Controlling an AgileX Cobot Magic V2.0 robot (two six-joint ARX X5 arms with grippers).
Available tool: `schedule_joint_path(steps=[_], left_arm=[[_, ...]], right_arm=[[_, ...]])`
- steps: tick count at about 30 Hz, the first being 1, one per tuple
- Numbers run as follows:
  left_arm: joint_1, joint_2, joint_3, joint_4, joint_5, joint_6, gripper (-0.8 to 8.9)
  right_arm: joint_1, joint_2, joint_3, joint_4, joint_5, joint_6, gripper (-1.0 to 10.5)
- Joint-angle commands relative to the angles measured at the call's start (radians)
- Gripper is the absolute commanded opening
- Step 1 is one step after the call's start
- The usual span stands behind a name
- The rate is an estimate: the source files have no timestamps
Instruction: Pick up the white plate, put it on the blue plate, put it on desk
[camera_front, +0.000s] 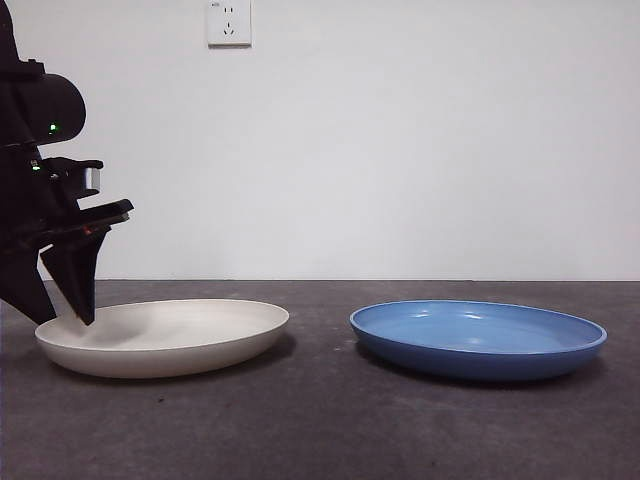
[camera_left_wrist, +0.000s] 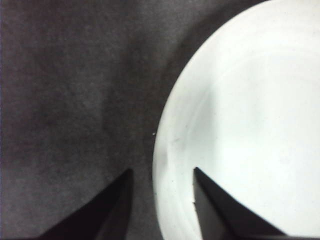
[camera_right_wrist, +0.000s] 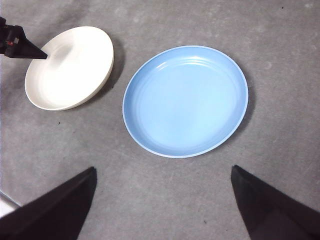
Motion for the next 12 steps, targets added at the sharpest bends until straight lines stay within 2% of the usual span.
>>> schedule_joint_path(steps=[1, 8, 12], left_arm=[[-0.002, 0.016, 0.021, -0.008, 0.001, 0.005, 1.17], [-0.002, 0.016, 0.021, -0.023, -0.012, 0.005, 0.98], [-0.002, 0.016, 0.021, -0.022, -0.013, 0.004, 0.07]], right_arm=[[0.003, 0.006, 0.019, 0.01, 0.0, 0.01, 4.3], [0.003, 0.006, 0.019, 0.01, 0.0, 0.01, 4.3], [0.003, 0.006, 0.019, 0.01, 0.0, 0.01, 4.3]])
